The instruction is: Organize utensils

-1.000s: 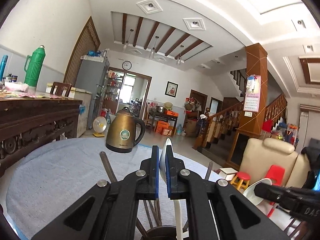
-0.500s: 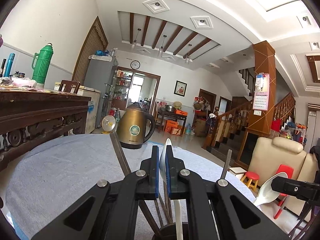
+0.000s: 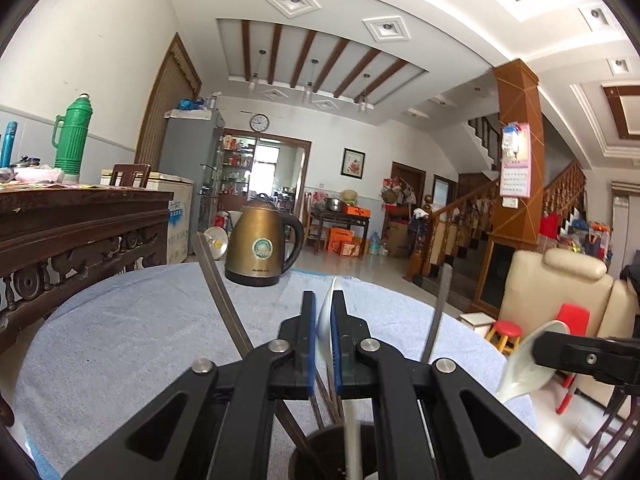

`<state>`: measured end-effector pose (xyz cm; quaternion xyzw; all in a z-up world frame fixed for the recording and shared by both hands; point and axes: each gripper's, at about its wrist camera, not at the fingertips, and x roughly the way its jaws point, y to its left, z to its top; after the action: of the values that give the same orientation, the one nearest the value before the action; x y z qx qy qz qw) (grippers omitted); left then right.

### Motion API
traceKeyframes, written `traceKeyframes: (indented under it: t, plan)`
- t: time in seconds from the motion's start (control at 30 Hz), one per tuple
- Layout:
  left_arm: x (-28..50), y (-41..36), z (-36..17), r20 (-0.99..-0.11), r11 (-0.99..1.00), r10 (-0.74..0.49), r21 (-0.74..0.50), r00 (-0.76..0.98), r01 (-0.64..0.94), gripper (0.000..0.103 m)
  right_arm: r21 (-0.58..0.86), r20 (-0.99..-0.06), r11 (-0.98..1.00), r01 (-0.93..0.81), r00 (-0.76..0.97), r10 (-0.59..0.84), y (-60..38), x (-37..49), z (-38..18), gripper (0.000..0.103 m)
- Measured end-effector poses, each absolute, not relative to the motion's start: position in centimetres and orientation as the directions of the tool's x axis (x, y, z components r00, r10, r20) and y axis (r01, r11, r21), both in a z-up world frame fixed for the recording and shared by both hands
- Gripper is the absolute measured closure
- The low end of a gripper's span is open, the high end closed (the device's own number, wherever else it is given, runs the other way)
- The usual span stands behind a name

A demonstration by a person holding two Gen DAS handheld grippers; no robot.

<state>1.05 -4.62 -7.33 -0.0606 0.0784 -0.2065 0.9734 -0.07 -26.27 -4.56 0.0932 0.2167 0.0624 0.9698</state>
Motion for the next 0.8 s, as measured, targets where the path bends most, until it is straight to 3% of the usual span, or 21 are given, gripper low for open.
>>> traceKeyframes:
  t: [0.17, 0.43, 0.53, 0.7, 0.8]
  plan:
    - [0.7, -4.1, -7.1, -0.147, 0.904, -0.423, -0.144, 0.894, 0.404, 0.092, 0.26, -0.424, 0.96, -0.104, 0.881, 0.21, -25.8, 0.5, -5.1, 0.096]
    - [-0.3, -2.8, -5.8, -0.101, 0.915, -0.395, -0.134, 0.913, 0.381, 0.079, 0.399, -0.429, 0.914, -0.075, 0.866, 0.258, -27.7, 1.4, -6.0, 0.095]
    - [-0.7, -2.5, -5.1, -0.082, 0.918, -0.384, -0.138, 0.92, 0.371, 0.068, 0.456, -0.421, 0.887, -0.08, 0.858, 0.294, -28.4, 1.7, -6.2, 0.093]
    - [-1.4, -2.0, -3.9, -0.049, 0.933, -0.348, -0.114, 0.936, 0.34, 0.041, 0.456, -0.409, 0.888, -0.054, 0.874, 0.263, -28.7, 1.5, -6.3, 0.093]
    - [-1.6, -1.5, -3.3, -0.038, 0.943, -0.321, -0.107, 0.946, 0.316, 0.034, 0.464, -0.424, 0.886, -0.025, 0.872, 0.246, -29.2, 1.8, -6.7, 0.093]
